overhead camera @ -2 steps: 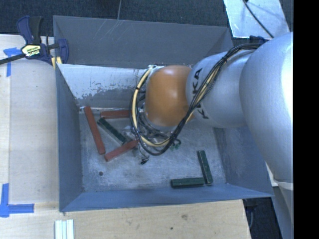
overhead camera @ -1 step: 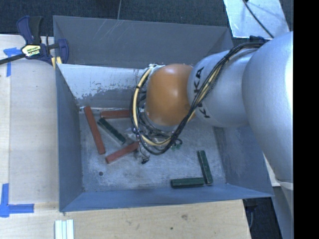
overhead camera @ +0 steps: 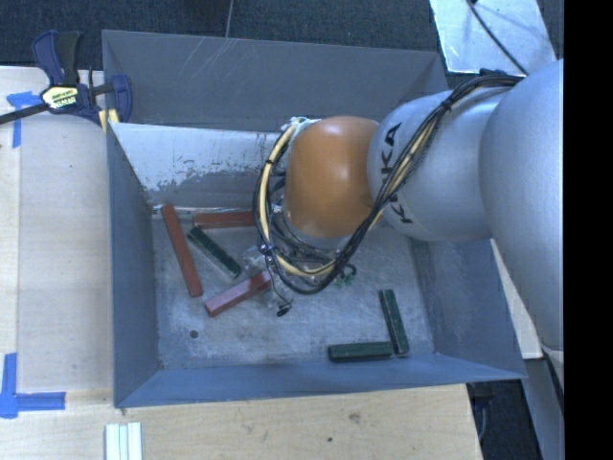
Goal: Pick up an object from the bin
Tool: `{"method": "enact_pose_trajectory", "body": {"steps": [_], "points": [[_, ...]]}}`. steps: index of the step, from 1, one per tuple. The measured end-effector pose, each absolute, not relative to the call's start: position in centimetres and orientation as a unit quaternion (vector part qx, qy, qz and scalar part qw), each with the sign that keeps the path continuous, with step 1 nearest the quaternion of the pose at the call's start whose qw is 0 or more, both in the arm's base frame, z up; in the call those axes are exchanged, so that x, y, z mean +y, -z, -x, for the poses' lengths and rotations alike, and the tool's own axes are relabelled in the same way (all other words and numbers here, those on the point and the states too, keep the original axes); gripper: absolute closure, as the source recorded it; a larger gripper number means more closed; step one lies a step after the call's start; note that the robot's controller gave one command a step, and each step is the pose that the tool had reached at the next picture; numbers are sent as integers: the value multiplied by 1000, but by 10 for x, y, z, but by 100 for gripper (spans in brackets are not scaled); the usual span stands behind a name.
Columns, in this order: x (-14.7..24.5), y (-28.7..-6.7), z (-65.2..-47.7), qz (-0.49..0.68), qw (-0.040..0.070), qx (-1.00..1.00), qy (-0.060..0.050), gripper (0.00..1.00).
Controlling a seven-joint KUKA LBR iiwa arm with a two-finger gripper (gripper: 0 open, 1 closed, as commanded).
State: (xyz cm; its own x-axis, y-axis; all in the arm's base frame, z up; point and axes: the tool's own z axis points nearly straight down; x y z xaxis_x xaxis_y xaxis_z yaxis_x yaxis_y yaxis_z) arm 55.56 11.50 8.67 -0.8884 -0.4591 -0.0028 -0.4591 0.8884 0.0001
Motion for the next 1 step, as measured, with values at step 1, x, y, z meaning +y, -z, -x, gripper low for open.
{"method": "enact_pose_trajectory", "body": {"steps": [1], "points": [[115,-104,-556,236,1,972,0,100]]}}
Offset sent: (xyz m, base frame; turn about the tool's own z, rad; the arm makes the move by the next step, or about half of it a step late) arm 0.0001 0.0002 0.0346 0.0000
